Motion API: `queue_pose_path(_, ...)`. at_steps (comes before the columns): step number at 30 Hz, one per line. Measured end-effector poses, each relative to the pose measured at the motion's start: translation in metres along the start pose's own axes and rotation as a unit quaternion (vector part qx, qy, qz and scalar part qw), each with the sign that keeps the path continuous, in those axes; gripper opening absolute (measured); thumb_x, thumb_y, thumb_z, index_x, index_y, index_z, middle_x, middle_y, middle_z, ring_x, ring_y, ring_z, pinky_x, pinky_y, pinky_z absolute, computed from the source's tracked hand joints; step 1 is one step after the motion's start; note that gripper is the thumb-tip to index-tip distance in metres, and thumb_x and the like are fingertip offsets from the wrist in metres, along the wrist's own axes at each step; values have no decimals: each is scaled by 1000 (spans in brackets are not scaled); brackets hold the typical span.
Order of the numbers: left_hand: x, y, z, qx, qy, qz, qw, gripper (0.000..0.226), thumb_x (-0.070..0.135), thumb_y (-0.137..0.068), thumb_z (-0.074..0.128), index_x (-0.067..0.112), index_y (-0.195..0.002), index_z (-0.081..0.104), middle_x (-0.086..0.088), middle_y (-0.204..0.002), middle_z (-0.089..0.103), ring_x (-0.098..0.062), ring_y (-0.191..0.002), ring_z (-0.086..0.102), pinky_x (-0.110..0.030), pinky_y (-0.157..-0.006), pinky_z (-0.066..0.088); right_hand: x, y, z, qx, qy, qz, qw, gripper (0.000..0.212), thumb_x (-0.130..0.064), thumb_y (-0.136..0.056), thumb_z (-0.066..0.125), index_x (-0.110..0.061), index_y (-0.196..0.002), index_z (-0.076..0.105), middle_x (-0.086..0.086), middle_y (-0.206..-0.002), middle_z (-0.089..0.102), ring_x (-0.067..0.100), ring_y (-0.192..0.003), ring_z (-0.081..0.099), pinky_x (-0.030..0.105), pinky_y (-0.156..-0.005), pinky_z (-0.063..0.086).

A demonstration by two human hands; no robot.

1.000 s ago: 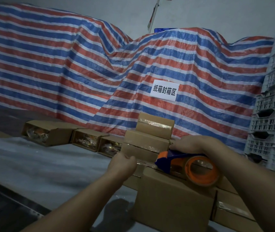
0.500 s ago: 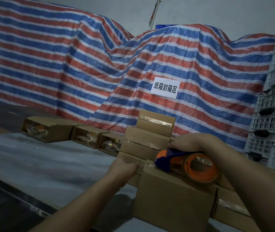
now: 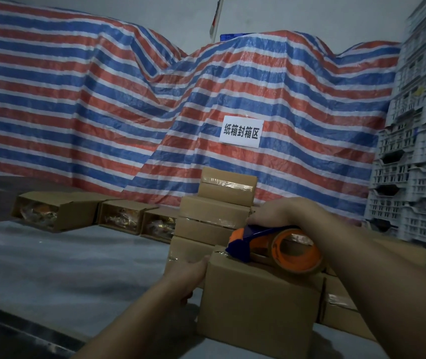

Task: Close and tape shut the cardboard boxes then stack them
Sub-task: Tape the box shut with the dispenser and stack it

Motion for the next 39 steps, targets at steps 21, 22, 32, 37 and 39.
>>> queue_pose_path(21,49,-4,-2,-45,-153,-3,987,24,40,-95,52,19,-85,57,0,-73,45,-11,-58,37,-22,-46,32,2,9,-6,11,32,-15,999,40,-59,-97,45,-26,-111,63,3,-105,69,18,-94,66,37,-89,48)
queue_pose_path(22,50,-3,-2,-48,-153,-5,987,24,41,-95,52,19,-87,57,0,-74,45,-12,-59,38,-23,-47,32,7,12,-8,8,31,-13,999,40,-61,-96,45,-27,-107,64,3,-103,69,17,-91,66,35,-84,48)
queue_pose_path(32,49,3,0,-53,-134,-3,990,28,41,-98,49,16,-91,60,-1,-73,44,-12,-60,38,-23,-51,31,100,37,7,7,26,37,999,36,-65,-98,40,-34,-104,57,-3,-103,67,12,-92,64,30,-81,46)
queue_pose_path(37,68,8,3,-23,-209,33,977,24,29,-97,53,14,-81,62,-5,-78,57,-17,-67,54,-24,-59,43,93,28,6,7,31,65,997,42,-65,-93,48,-29,-111,59,1,-104,70,16,-95,69,36,-94,53)
queue_pose_path(39,77,11,9,34,-317,94,943,16,25,-94,58,11,-93,65,-7,-93,66,-23,-86,64,-35,-79,55,91,26,3,0,49,75,996,41,-65,-91,49,-29,-104,60,-1,-95,69,13,-81,66,30,-78,52)
Point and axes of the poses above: each hand's wrist, its own y-axis away from the middle knuckle, its own z-axis out of the palm, x = y × z, the point moved 1 cm from there along -y, towards the middle knuckle
